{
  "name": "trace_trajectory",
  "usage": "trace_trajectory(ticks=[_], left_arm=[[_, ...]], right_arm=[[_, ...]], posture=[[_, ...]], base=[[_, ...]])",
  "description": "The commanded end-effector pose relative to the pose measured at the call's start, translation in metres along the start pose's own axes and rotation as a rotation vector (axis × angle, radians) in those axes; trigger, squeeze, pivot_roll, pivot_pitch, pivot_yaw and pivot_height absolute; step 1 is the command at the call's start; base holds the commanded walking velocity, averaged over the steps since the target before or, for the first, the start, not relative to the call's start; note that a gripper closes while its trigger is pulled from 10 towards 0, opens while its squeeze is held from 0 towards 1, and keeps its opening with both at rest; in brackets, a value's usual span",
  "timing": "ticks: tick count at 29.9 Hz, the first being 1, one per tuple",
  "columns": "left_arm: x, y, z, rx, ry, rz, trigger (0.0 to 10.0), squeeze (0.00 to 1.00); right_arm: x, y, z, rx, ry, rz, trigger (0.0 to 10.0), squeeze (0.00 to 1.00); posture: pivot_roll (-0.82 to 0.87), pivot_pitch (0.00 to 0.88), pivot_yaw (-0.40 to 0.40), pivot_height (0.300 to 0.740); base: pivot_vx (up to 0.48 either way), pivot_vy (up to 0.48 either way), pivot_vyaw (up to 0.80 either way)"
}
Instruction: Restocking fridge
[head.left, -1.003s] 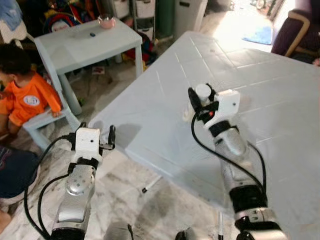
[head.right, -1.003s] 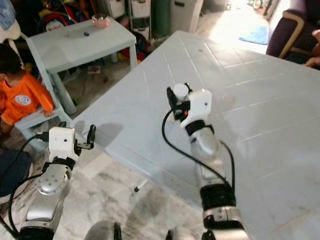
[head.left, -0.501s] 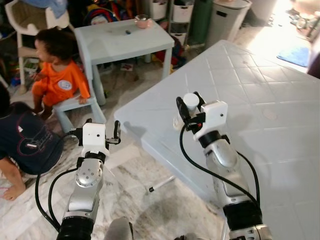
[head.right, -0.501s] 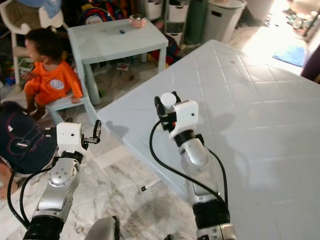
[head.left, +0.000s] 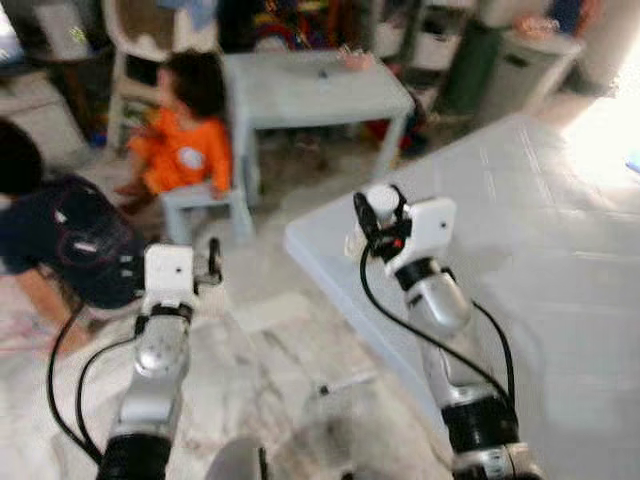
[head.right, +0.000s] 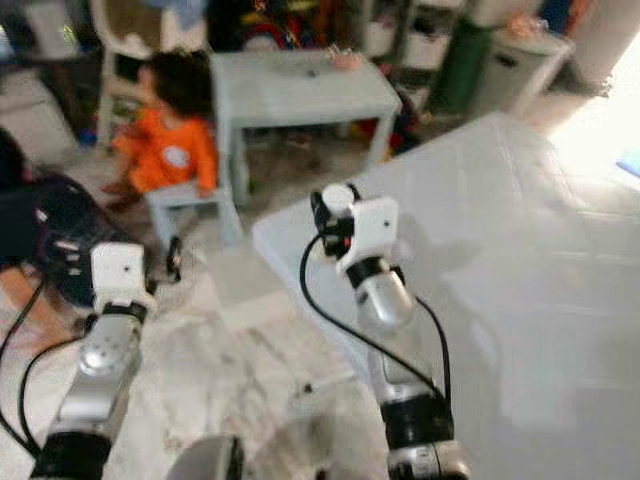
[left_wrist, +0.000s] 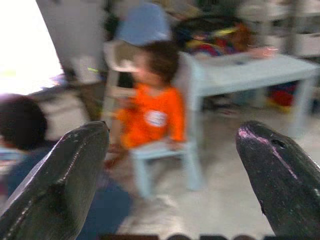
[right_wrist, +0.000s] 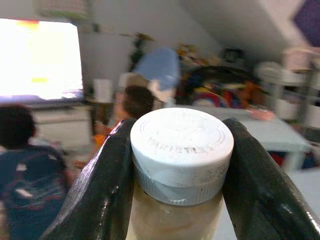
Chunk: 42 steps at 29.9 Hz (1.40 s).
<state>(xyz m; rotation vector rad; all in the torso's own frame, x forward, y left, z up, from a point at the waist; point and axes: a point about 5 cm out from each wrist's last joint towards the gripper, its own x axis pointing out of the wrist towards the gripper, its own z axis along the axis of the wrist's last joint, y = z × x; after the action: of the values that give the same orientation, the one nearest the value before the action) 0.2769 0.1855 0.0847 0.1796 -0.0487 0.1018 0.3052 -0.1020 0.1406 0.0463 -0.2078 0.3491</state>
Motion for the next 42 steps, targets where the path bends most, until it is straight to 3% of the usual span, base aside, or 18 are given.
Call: trace_trajectory(ticks=[1,8,19,28,32,35,36,42], left_arm=[[0.0,0.004,0.004,0.013,-0.021,0.013,10.0,0.0],[-0.002,0.004,0.004,0.017,-0.034,0.032,10.0,0.0],[-0.005,0.003,-0.006,-0.013,0.011,0.072,10.0,0.0],[-0.015,0.016,-0.016,-0.006,0.049,0.109,10.0,0.0],[-0.034,0.025,-0.028,0.011,0.099,0.094,10.0,0.0],[-0.039,0.026,-0.032,0.016,0.116,0.076,10.0,0.0],[-0.048,0.022,-0.041,0.012,0.152,0.03,10.0,0.0],[-0.047,0.014,-0.045,0.007,0.17,0.003,10.0,0.0]], right_arm=[[0.003,0.001,0.0,-0.002,0.015,0.004,10.0,0.0],[0.002,0.014,-0.002,-0.033,0.016,0.091,10.0,0.0],[0.008,0.02,0.0,-0.081,0.002,0.145,10.0,0.0],[-0.003,-0.004,-0.008,-0.145,0.031,0.063,10.0,0.0],[-0.023,-0.034,-0.018,-0.161,0.074,-0.078,10.0,0.0],[-0.029,-0.04,-0.021,-0.156,0.088,-0.114,10.0,0.0],[-0.038,-0.046,-0.027,-0.138,0.115,-0.152,10.0,0.0],[-0.044,-0.042,-0.033,-0.136,0.132,-0.153,10.0,0.0]], posture=[[0.01,0.0,-0.051,0.74],[0.02,0.0,-0.058,0.74],[0.02,0.0,-0.068,0.74],[0.02,0.0,-0.054,0.74],[0.02,0.0,-0.03,0.74],[0.01,0.0,-0.007,0.74],[0.01,0.0,0.001,0.74],[0.0,0.0,-0.005,0.74]], base=[[0.0,0.0,0.79],[0.0,0.0,0.79],[0.0,0.0,0.79],[0.0,0.0,0.79],[0.0,0.0,0.79],[0.0,0.0,0.78],[0.0,0.0,0.63],[0.0,0.049,0.67]])
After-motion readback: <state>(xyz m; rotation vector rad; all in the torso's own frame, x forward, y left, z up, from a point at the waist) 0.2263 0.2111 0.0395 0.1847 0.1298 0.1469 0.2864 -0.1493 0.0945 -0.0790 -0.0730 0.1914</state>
